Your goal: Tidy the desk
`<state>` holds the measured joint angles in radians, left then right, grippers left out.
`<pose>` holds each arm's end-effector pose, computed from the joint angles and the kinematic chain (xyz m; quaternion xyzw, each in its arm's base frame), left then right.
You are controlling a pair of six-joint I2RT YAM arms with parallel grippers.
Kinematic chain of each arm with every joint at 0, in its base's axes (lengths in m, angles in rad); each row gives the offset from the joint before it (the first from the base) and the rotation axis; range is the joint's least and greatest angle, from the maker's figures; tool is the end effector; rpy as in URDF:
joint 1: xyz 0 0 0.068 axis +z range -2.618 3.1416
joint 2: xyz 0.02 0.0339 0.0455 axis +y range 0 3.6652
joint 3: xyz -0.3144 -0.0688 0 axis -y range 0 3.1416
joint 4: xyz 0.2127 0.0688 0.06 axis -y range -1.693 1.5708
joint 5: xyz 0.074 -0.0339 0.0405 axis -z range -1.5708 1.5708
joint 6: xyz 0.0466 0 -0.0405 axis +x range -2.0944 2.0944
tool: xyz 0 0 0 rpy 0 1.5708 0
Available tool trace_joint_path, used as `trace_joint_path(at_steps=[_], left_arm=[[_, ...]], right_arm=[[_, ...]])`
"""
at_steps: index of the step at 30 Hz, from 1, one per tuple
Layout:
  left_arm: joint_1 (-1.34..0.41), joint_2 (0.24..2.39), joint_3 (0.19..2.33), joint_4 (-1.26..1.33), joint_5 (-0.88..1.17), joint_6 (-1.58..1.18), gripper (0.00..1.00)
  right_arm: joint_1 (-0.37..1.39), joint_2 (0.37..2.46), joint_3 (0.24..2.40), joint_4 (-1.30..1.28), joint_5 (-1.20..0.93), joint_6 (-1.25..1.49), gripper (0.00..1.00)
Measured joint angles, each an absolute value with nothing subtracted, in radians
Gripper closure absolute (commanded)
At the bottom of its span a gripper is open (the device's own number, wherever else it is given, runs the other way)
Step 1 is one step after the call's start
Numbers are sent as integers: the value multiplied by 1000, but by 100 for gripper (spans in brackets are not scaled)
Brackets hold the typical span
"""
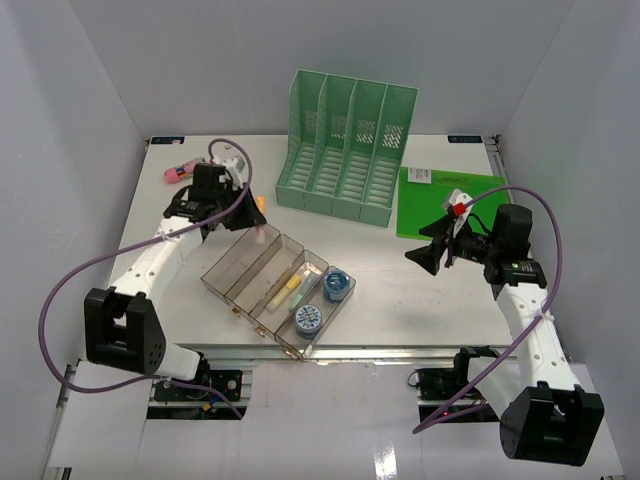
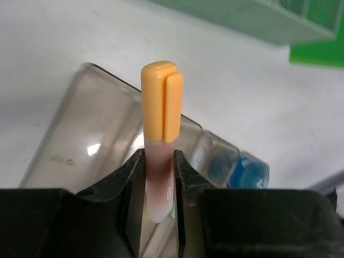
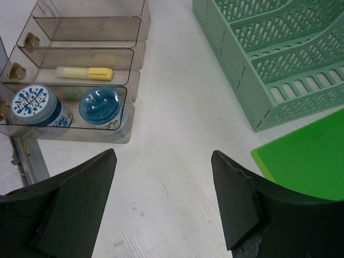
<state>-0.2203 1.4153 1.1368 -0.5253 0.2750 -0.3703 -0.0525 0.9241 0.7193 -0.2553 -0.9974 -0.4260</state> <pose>0.2654 -0.0724 0.3377 -0.0177 0.9199 -0.2295 0.3176 0.1418 0.0317 0.3358 -0.3863 0.6864 0.2851 0.5461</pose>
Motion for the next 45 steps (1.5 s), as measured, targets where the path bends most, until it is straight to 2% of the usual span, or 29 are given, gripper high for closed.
trace_joint_path(at_steps=[7, 13, 15, 16, 19, 21, 25, 29, 32, 36, 42, 45], left_arm=[[-484, 1292, 975, -521, 386, -308, 100], [-571, 1310, 928, -539, 304, -266, 100], [-601, 1329, 926, -547, 264, -256, 95], [-617, 1340, 926, -550, 246, -251, 90], [-654, 1374, 926, -560, 197, -245, 59], [-670, 1393, 925, -568, 168, -244, 44], [-678, 1406, 926, -582, 116, -249, 29], [-678, 1405, 961, -605, 77, -257, 19], [-678, 1401, 1012, -611, 57, -259, 17], [-633, 1391, 1080, -598, 42, -270, 27], [-280, 1422, 1146, -483, 138, -372, 27], [-141, 1552, 1264, -464, 135, -449, 26]], right_arm=[[-57, 924, 709, -255, -997, -427, 22], [-63, 925, 708, -255, -997, -428, 22], [-64, 925, 708, -254, -998, -429, 22], [-65, 925, 708, -254, -998, -429, 22], [-65, 925, 708, -254, -998, -430, 22], [-65, 925, 708, -254, -998, -430, 21], [-66, 925, 708, -254, -998, -430, 21], [-66, 925, 708, -254, -998, -430, 21], [-66, 925, 708, -254, -998, -430, 21], [-66, 925, 708, -254, -999, -430, 21], [-66, 925, 708, -255, -1001, -431, 21], [-66, 925, 708, -255, -1003, -433, 21]])
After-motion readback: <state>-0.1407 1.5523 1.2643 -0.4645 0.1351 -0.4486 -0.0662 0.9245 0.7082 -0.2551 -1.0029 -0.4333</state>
